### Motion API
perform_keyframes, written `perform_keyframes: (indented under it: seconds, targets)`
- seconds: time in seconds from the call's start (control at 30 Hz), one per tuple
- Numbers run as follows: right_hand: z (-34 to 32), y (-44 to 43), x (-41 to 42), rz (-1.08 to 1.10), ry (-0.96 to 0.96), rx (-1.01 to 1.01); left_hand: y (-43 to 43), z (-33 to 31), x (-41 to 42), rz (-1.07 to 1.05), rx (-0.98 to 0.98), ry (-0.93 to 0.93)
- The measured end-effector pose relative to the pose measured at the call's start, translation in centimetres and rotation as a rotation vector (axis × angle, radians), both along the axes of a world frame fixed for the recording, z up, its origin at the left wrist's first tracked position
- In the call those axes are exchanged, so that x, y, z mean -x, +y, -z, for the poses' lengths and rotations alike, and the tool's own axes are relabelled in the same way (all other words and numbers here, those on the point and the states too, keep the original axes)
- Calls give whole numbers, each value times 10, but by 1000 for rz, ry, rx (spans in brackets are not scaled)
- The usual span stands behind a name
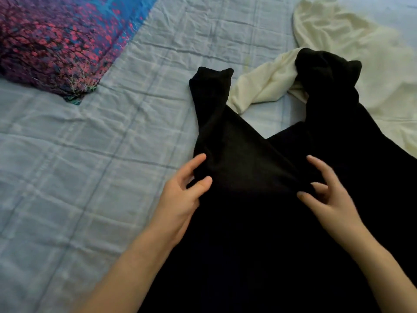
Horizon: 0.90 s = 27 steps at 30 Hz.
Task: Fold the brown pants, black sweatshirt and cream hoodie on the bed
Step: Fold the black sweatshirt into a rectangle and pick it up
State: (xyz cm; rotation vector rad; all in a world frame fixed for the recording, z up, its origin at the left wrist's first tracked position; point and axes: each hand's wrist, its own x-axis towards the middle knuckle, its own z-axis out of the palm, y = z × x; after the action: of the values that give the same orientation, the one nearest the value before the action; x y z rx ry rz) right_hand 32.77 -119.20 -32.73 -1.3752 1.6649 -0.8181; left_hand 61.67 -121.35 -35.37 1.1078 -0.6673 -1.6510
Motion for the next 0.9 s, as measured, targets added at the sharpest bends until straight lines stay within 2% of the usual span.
perform_keyframes:
  seconds: [0.1, 0.17, 0.23, 0.3, 0.4, 0.5, 0.6, 0.67, 0.8, 0.9]
  targets:
    - [30, 18, -2, -9, 141, -105, 29, 19, 15, 40, -168, -65]
    - [31, 14, -6, 22, 181, -86, 29, 21, 16, 16, -157, -72]
    - [25, 4, -13, 6, 302, 7, 23, 17, 13, -2, -124, -165]
    - [20, -11, -23, -34, 466, 108, 11, 11, 8, -17, -56, -426]
    - [18, -52, -44, -108, 490, 88, -24, 0, 2, 20, 56, -874]
    - [17, -87, -67, -234, 535, 5, -57, -4, 12, 117, 123, -970]
    - [5, -94, -77, -208, 261, -27, -65, -6, 23, 19, 91, -752]
    - [-8, -84, -70, -154, 135, 51, -55, -15, 22, -90, 123, -545]
    - [-40, -34, -38, -117, -1, 120, -8, -39, 25, -96, 155, -156]
    - [-51, 22, 4, -40, 7, 100, 52, -40, 46, -40, 90, -19]
